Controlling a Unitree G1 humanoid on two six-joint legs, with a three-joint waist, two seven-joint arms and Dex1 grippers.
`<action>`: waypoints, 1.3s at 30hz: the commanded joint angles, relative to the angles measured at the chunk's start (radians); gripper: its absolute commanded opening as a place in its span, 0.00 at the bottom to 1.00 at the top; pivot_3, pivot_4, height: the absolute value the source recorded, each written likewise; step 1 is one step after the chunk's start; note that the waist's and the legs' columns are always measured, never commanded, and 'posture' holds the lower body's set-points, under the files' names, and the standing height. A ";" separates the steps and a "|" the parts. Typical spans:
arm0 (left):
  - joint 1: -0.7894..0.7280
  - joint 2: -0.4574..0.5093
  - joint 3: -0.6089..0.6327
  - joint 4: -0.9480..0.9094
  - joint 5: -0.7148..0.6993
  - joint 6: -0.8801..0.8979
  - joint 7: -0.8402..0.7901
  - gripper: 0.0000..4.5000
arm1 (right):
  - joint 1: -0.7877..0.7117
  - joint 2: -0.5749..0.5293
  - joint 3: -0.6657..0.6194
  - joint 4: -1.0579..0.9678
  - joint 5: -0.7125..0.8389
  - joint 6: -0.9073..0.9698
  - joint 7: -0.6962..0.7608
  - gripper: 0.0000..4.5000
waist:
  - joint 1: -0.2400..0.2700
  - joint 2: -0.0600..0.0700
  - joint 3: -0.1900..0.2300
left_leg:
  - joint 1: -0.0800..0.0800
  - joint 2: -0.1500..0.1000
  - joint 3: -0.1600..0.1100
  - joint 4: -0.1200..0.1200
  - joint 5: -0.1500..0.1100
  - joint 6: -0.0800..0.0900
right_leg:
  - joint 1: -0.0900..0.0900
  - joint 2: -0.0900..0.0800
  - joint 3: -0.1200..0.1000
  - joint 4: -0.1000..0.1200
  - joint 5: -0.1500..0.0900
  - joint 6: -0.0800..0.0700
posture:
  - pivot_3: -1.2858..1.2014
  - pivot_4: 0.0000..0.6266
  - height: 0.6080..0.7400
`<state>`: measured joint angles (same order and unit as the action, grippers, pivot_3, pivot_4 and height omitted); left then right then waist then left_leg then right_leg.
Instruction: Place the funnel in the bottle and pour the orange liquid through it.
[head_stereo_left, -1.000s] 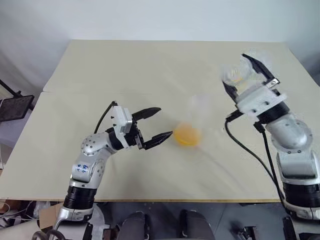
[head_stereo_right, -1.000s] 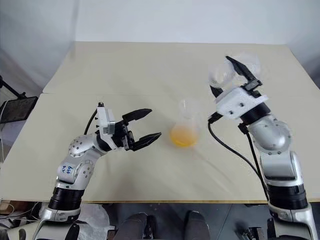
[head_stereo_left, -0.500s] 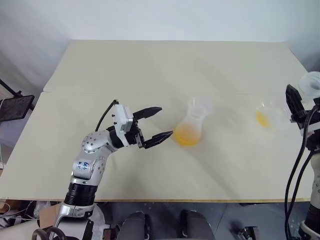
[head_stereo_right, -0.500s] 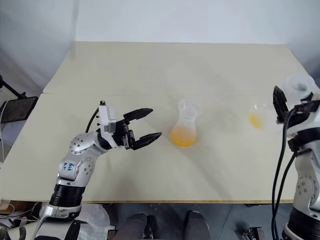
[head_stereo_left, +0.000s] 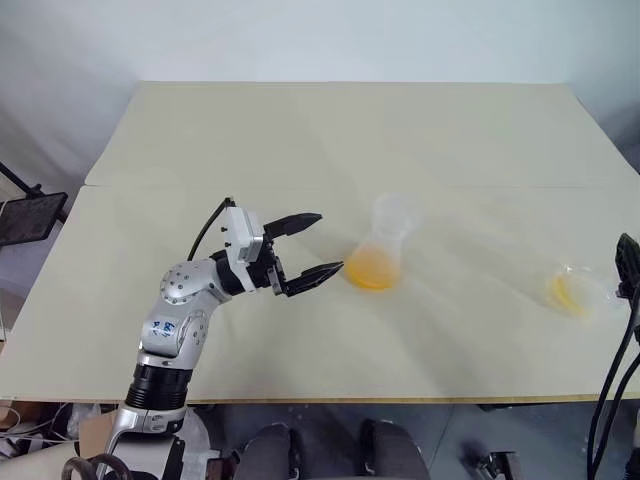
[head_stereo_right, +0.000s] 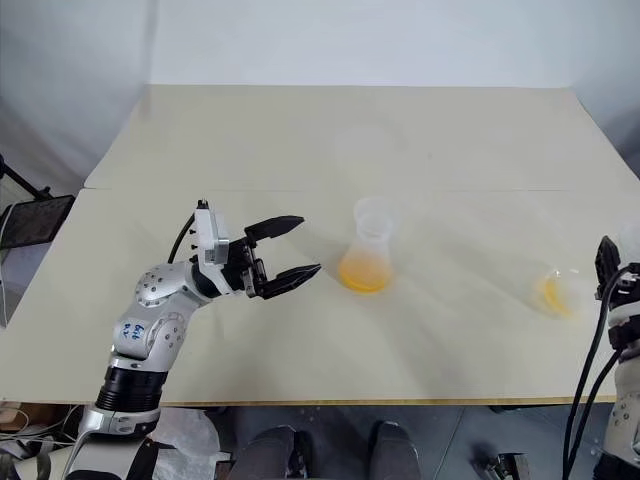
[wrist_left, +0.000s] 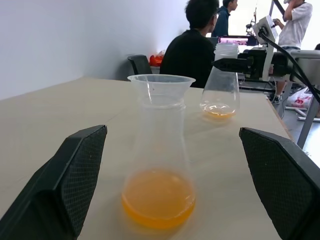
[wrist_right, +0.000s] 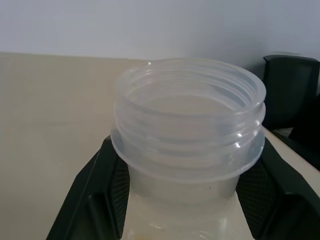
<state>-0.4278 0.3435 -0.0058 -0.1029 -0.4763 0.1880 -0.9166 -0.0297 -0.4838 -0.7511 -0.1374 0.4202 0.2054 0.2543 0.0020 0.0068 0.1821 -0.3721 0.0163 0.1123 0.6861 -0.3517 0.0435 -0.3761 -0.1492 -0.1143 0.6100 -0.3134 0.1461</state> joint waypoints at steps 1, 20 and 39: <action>-0.023 -0.002 0.015 -0.009 -0.018 -0.005 0.006 1.00 | -0.013 0.017 -0.048 0.027 0.029 -0.070 -0.022 0.54 | 0.000 0.000 0.000 | 0.000 0.000 0.000 0.000 0.000 0.000 | 0.000 0.000 0.000 0.000 0.000 0.000 | 0.52 0.24 1.00; -0.030 0.006 0.015 0.003 -0.015 -0.001 -0.005 1.00 | 0.049 0.003 -0.097 -0.090 0.072 -0.093 -0.091 1.00 | -0.001 0.000 0.000 | 0.001 0.000 0.001 0.000 0.000 0.000 | 0.000 0.000 0.002 0.000 0.000 0.000 | 0.52 0.24 1.00; 0.061 0.162 0.055 0.027 0.033 -0.039 -0.072 1.00 | -0.112 -0.221 0.133 -0.239 0.273 0.018 0.192 1.00 | -0.005 0.000 0.000 | 0.001 0.001 0.001 -0.001 0.000 0.000 | 0.000 0.000 0.002 0.000 0.000 0.000 | 0.52 0.24 1.00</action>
<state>-0.3942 0.4791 0.0135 -0.0630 -0.4563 0.1733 -0.9737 -0.1314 -0.7097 -0.6616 -0.3522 0.5932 0.1748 0.3795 -0.0031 0.0070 0.1820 -0.3706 0.0178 0.1138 0.6849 -0.3518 0.0436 -0.3762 -0.1488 -0.1125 0.6095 -0.3133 0.1461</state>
